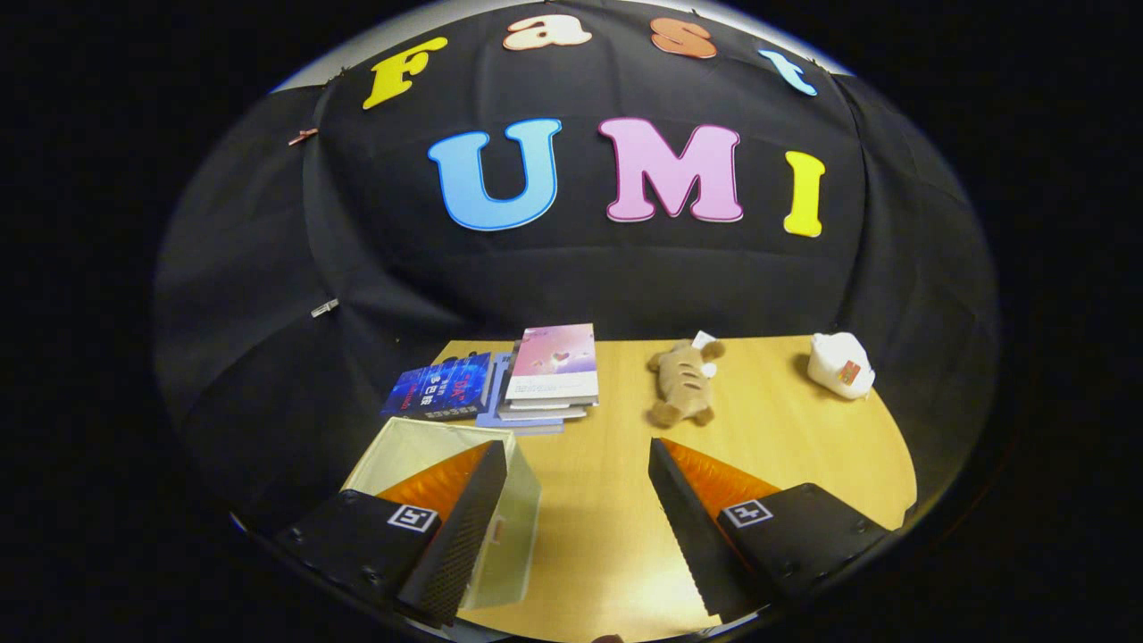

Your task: Open the storage box then place both shoes into the box .Put the left shoe in first, then the right shoe, with the right side of both shoes facing outward in a uniform manner.

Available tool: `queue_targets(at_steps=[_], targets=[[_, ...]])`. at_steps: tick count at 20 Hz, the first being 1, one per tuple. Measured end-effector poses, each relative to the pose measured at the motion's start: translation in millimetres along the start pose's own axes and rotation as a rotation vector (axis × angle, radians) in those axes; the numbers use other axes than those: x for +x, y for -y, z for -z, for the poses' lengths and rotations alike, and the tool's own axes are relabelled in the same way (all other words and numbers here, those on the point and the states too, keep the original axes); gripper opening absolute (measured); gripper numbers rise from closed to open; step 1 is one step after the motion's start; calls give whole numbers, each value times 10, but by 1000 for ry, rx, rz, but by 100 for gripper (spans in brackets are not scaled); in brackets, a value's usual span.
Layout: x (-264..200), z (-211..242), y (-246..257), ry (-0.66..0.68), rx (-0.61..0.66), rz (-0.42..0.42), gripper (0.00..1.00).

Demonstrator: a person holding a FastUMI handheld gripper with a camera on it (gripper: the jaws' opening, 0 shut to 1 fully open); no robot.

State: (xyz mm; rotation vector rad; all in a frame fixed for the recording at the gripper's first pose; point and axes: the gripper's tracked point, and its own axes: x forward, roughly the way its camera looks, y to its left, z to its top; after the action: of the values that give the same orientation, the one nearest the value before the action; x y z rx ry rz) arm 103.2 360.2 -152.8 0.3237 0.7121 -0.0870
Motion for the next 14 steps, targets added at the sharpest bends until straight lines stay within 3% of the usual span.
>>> queue_targets(at_steps=[14], targets=[[-794, -1001, 1839, 273, -79, -22, 99]])
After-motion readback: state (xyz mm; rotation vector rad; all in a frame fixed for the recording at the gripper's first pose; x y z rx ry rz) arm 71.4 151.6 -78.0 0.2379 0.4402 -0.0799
